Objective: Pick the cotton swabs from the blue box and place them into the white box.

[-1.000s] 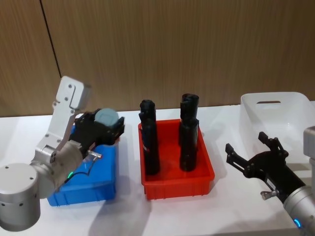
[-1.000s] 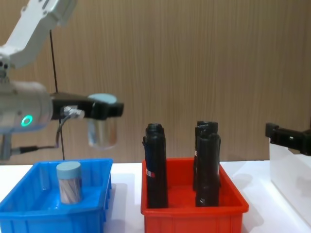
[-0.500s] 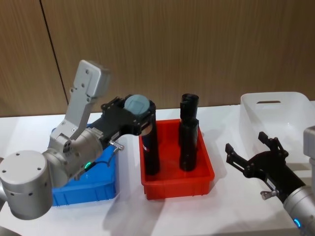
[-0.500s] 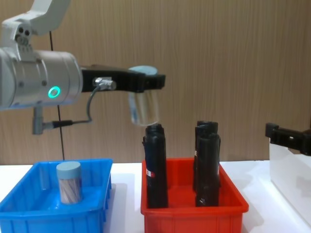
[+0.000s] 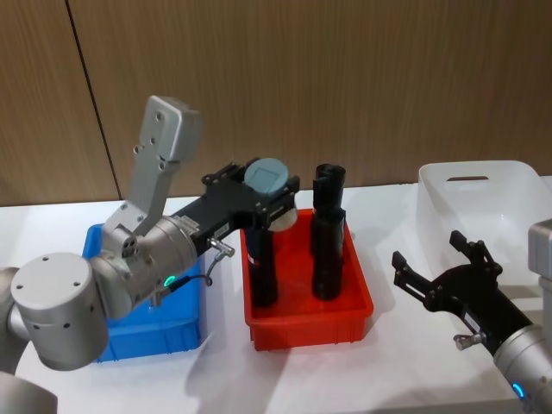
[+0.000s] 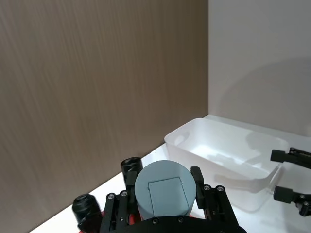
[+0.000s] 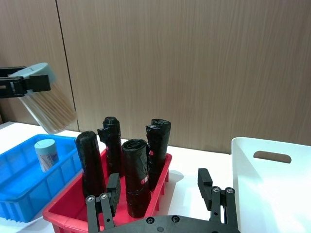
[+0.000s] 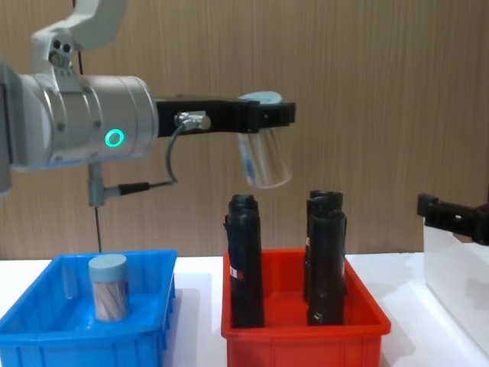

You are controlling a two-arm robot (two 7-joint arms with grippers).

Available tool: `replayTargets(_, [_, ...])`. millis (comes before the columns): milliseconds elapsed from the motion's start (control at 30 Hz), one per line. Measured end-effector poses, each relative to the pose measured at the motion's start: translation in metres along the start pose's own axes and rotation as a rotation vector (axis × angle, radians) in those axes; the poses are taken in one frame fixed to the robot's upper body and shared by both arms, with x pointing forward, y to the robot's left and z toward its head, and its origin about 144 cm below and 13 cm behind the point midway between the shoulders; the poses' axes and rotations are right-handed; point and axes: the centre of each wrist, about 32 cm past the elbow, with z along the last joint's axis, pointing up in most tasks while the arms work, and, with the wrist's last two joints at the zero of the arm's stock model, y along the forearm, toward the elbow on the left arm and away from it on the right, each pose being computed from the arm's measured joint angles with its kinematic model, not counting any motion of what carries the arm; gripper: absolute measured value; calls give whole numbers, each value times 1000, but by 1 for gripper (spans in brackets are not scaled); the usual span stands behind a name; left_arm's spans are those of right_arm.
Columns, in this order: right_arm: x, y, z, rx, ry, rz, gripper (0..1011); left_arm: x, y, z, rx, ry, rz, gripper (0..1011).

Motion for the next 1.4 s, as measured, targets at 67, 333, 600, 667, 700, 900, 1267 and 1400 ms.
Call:
replayTargets(67, [0,0,0,0,0,0,1002,2,-4,-1,-7,11,-17,670])
replayTargets(333, [0,0,0,0,0,0,1002,9,-20,-5,-27,46,-77,670])
replayTargets(600, [0,0,0,0,0,0,1002,13,-37,-6,-38,67,-134,670])
replayTargets(667, [0,0,0,0,0,0,1002,13,-42,-5,-42,70,-152,670])
replayTargets(700, [0,0,0,0,0,0,1002,14,-43,-6,-40,72,-156,670])
replayTargets(900, [0,0,0,0,0,0,1002,14,-55,-4,-43,78,-192,670])
replayTargets(1267, [0,0,0,-1,-1,2,1002,14,-65,-2,-44,83,-224,670])
replayTargets(1400, [0,1,1,-6,-12,10,1002,14,-67,-1,-45,83,-231,670])
